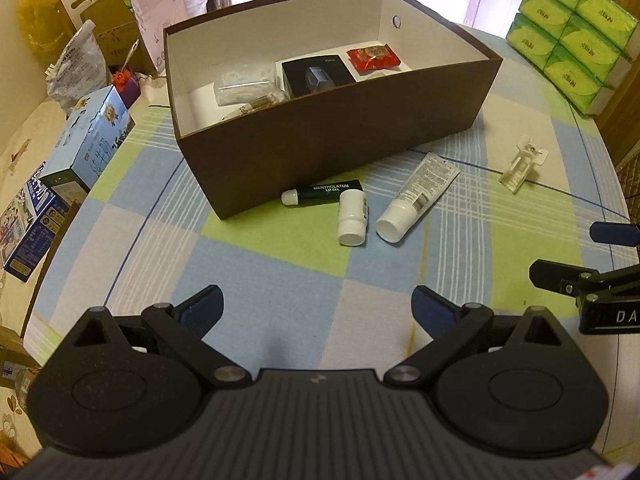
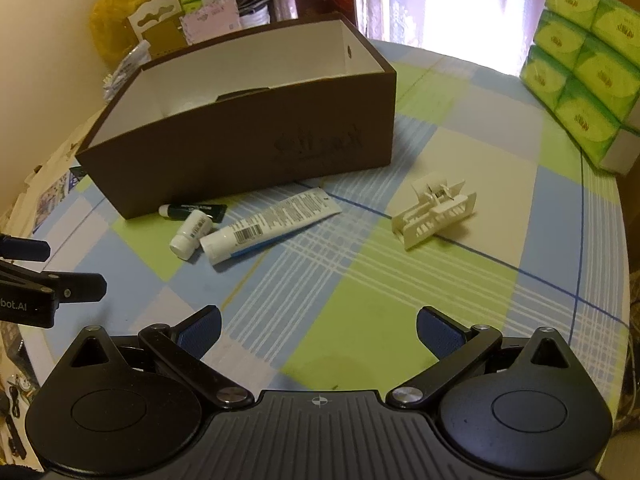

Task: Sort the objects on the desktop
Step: 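Lower the left tool toward the white pill bottle while the right tool approaches the white clip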

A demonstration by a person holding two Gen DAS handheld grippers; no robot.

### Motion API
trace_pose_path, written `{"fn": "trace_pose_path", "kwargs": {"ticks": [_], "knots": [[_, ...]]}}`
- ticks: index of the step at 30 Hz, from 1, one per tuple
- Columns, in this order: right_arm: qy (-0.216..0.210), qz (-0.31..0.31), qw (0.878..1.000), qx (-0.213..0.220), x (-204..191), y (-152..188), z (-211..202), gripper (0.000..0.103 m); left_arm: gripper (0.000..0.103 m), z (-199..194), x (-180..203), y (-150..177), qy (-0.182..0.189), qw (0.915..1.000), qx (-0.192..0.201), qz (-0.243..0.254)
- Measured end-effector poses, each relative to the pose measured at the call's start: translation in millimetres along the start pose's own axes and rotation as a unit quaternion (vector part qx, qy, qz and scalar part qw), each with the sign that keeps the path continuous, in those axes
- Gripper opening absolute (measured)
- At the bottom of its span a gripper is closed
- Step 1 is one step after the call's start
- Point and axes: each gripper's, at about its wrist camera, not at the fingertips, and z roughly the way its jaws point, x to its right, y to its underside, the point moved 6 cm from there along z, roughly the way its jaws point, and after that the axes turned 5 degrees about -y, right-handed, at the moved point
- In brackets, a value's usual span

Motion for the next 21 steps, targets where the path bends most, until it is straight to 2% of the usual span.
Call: {"fn": "trace_pose_path", "kwargs": {"ticks": [7,16,17,18,21], "knots": [[0.014,0.019,1.000,-0.013,12,4,10,0.101,0.098,20,-2,-1,0.005,1.0000,0.001,0.008],[0.041,0.059,0.997,-0.020,34,10,13,0.101,0.088,51,3,-16,0.022,0.9988,0.011,0.042],[0.045,0.066,0.997,-0.019,37,11,13,0.101,0.083,54,4,-18,0.024,0.9986,0.011,0.046],[0.049,0.073,0.996,-0.020,41,12,13,0.101,0.074,58,5,-20,0.028,0.9982,0.011,0.051],[0.058,0.091,0.994,-0.020,49,14,14,0.101,0.061,70,6,-28,0.041,0.9973,0.010,0.060]]}}
